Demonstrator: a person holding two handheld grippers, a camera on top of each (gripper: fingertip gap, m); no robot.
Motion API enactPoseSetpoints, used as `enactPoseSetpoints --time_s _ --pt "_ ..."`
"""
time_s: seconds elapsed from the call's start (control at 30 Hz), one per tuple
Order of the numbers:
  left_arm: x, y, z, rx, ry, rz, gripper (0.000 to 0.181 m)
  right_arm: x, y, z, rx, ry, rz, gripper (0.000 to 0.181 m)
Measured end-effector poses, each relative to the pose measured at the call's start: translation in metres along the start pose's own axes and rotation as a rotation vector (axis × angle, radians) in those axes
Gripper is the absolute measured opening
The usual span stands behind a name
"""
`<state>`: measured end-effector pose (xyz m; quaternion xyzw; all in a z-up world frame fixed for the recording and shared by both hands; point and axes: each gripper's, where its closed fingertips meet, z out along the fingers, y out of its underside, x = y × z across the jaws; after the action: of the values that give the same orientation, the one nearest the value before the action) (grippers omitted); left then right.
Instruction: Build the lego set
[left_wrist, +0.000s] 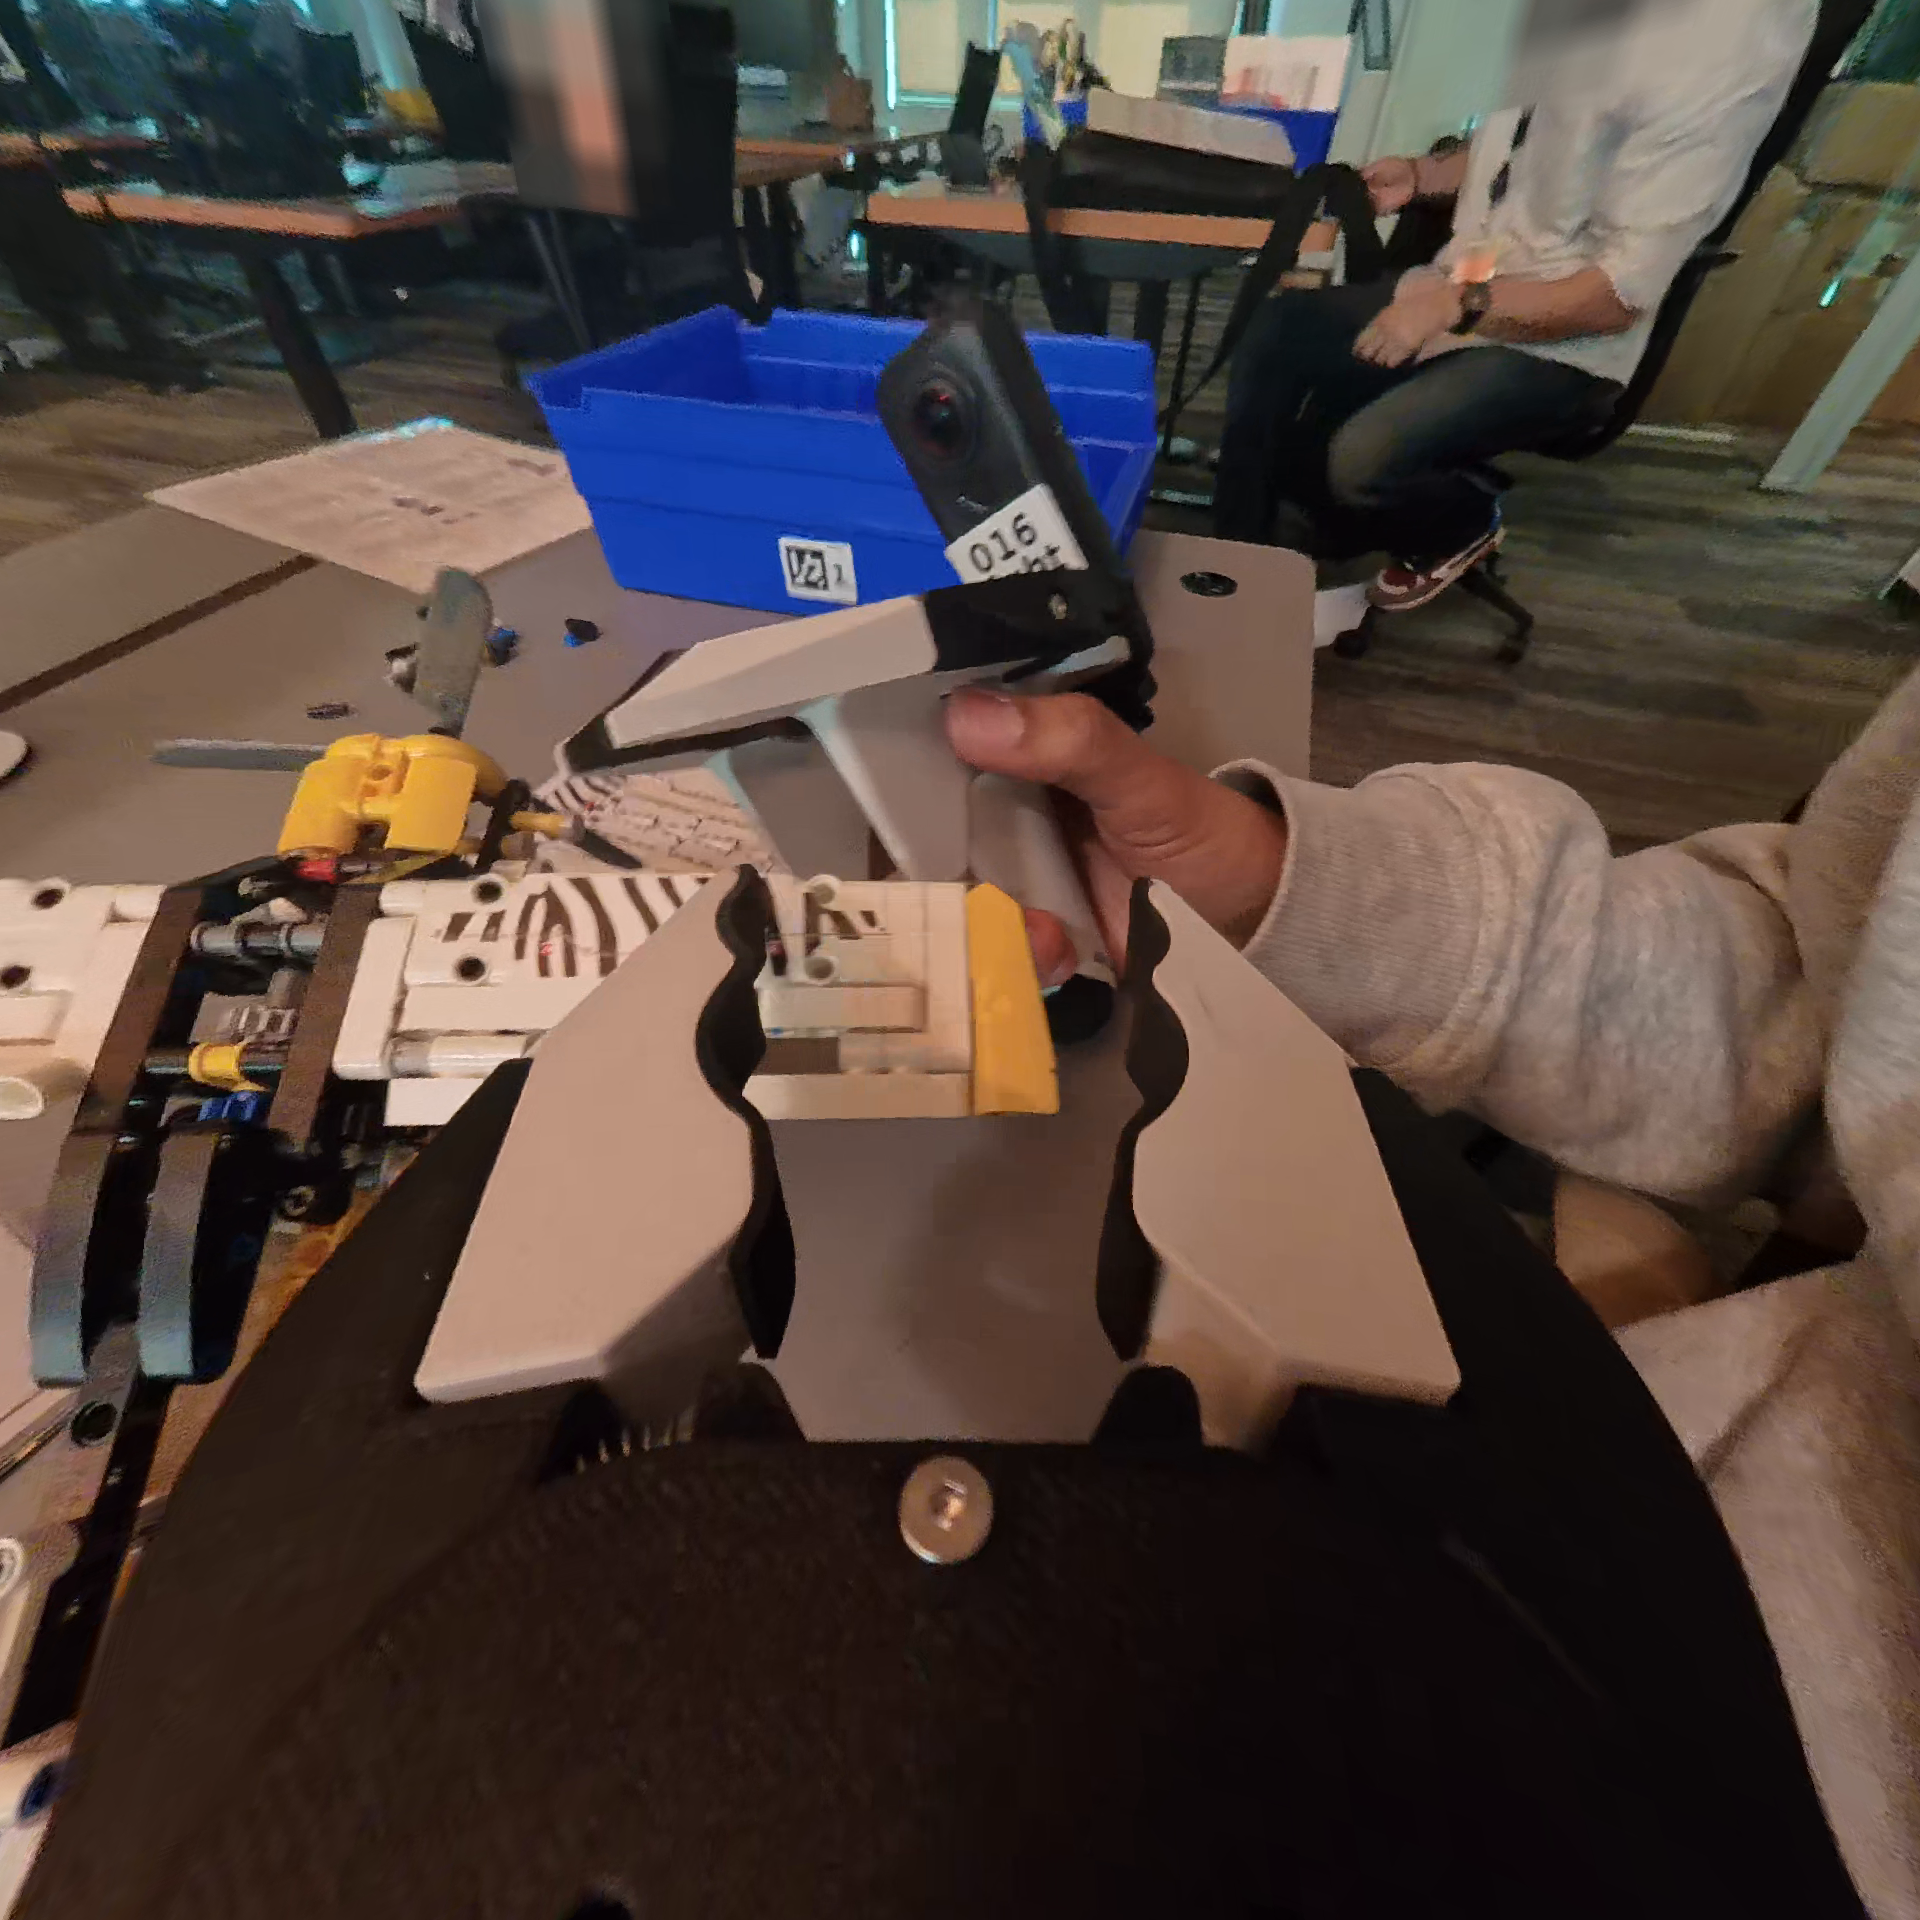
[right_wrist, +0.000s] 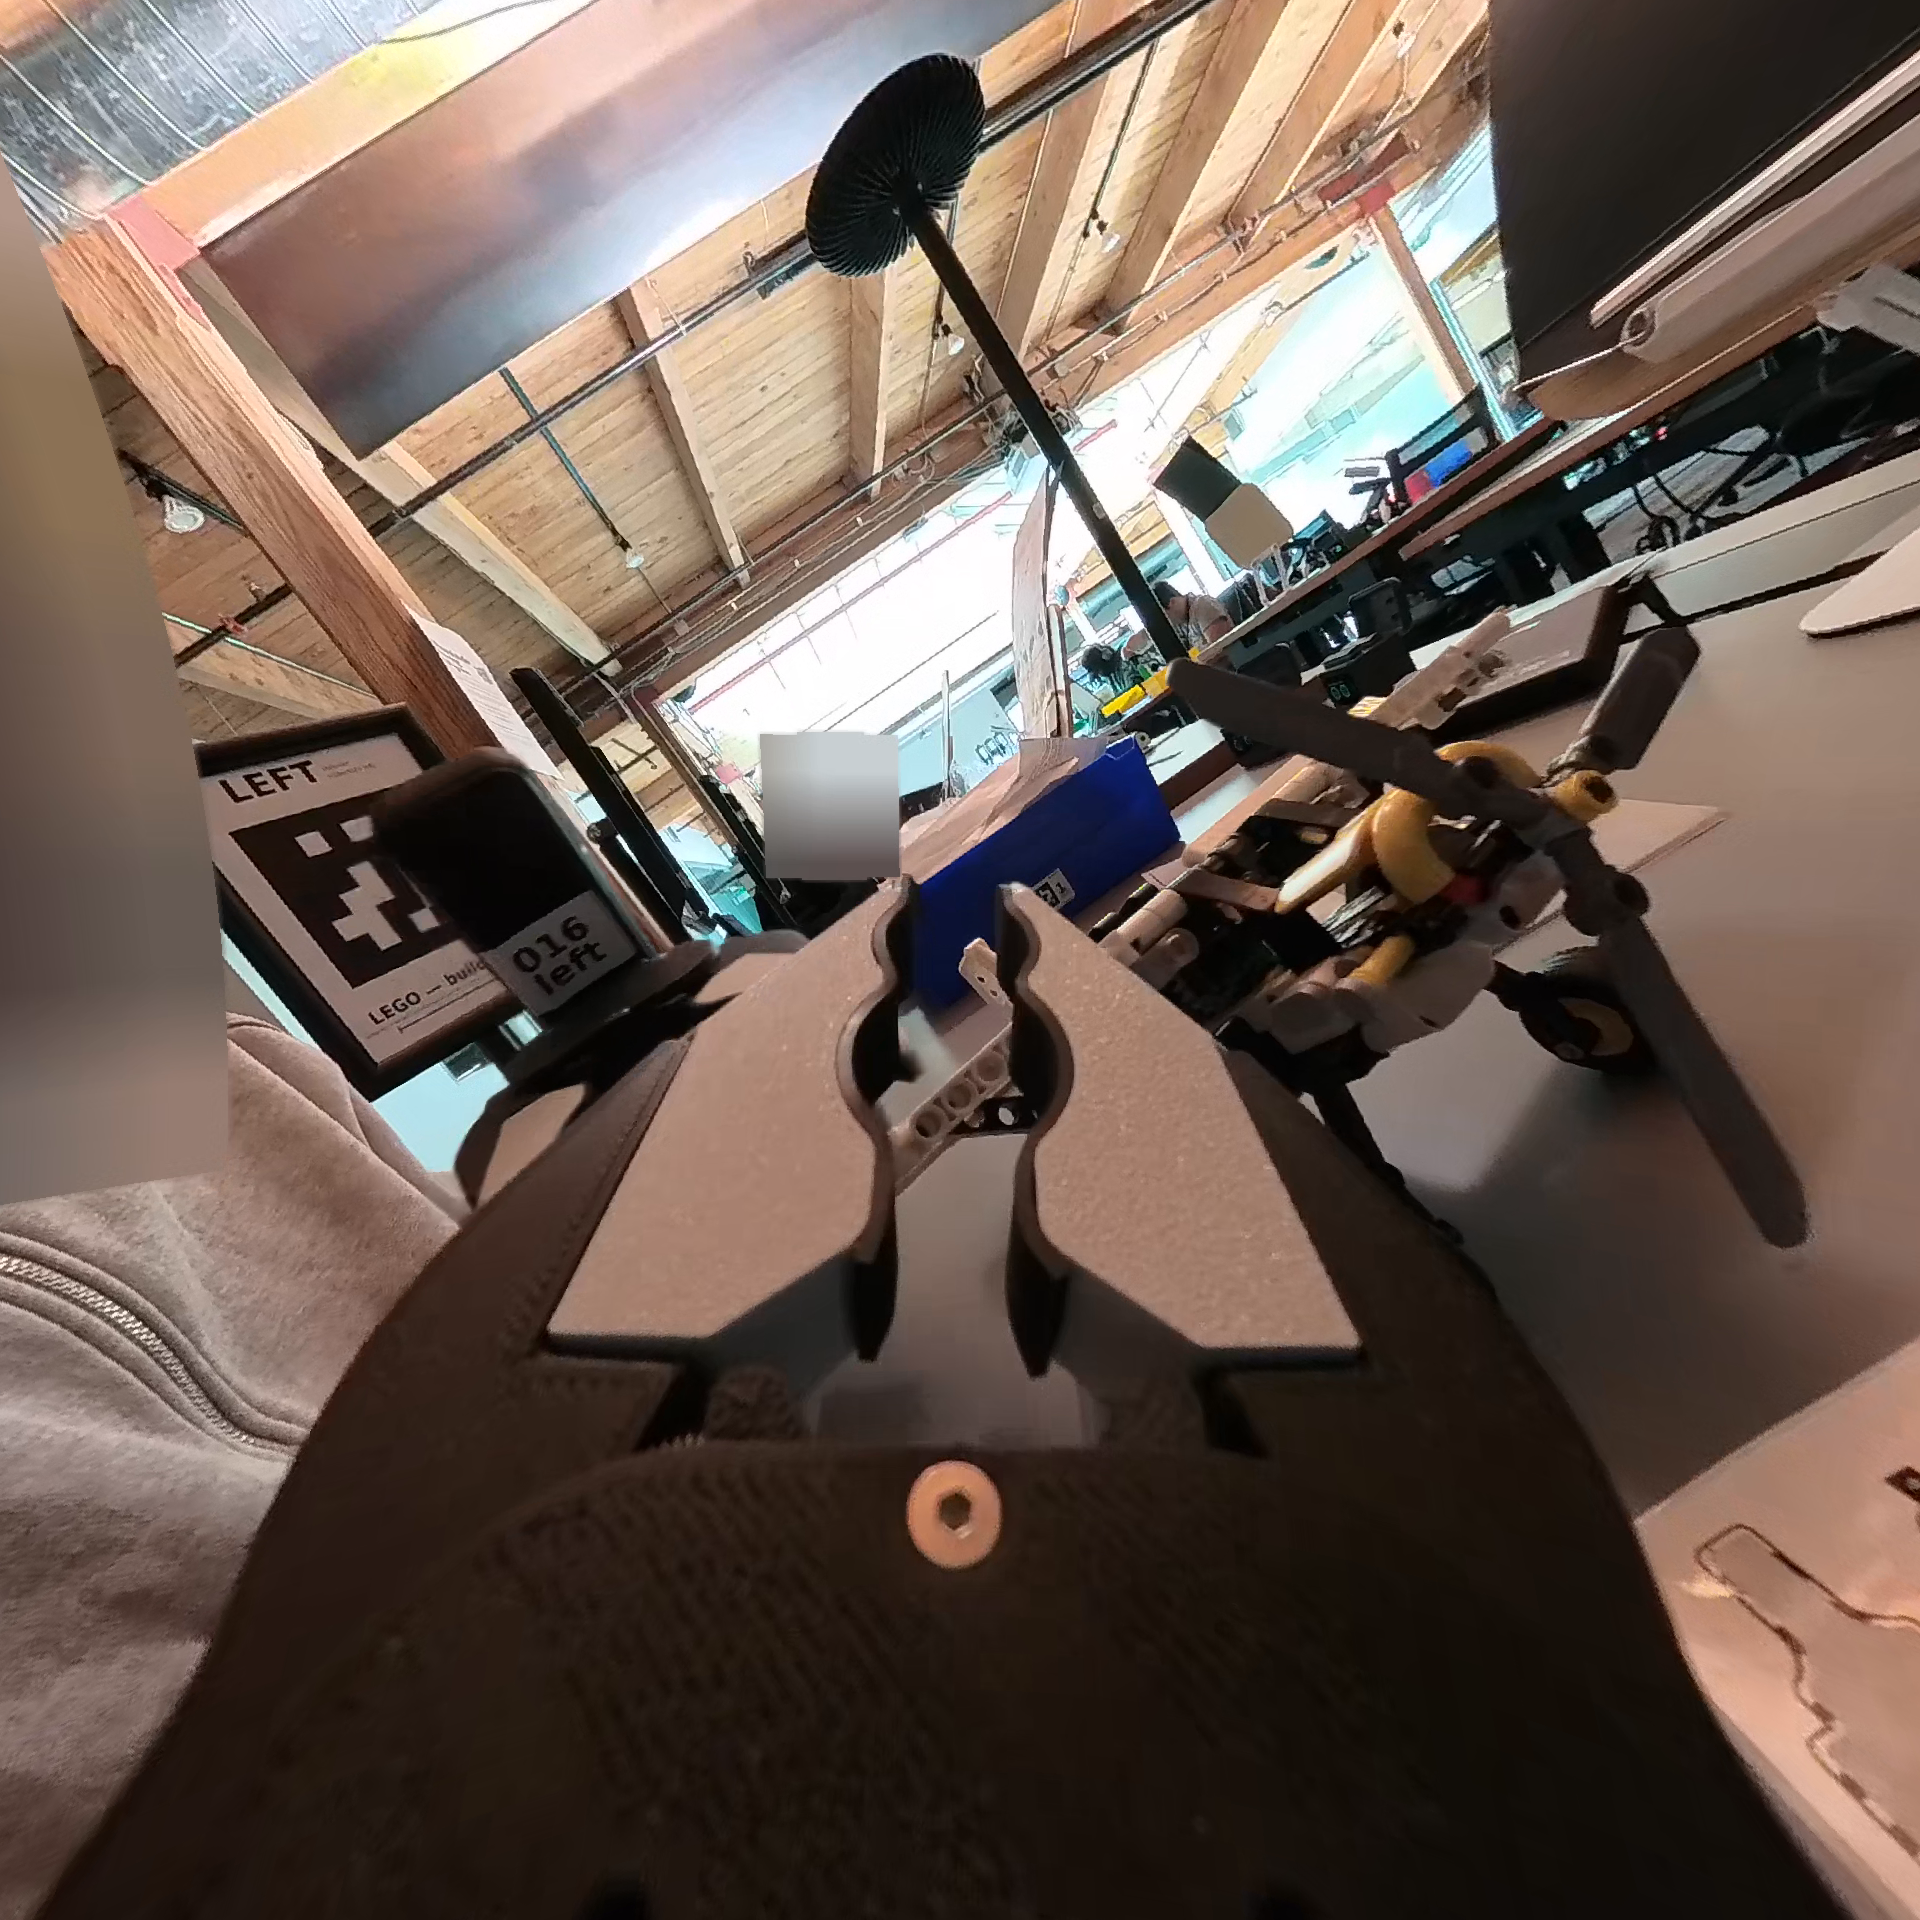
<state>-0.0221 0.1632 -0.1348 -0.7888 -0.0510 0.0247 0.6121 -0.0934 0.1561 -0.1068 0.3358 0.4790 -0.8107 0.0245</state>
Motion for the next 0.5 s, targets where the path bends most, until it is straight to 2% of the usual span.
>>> enactPoseSetpoints --time_s 0.27,0.37,0.5 --pt "-0.038 0.005 0.001 -0.049 -0.057 -0.061 0.075 0.0 0.0 0.0 -0.002 0.003 -0.004 0.012" --pt "-0.031 0.002 0.001 -0.037 -0.015 -0.095 0.077 0.0 0.0 -0.001 0.002 0.002 -0.001 0.012" --pt "-0.004 0.001 0.004 -0.04 0.091 -0.082 0.076 0.0 0.0 -0.001 0.001 0.003 -0.001 0.012"
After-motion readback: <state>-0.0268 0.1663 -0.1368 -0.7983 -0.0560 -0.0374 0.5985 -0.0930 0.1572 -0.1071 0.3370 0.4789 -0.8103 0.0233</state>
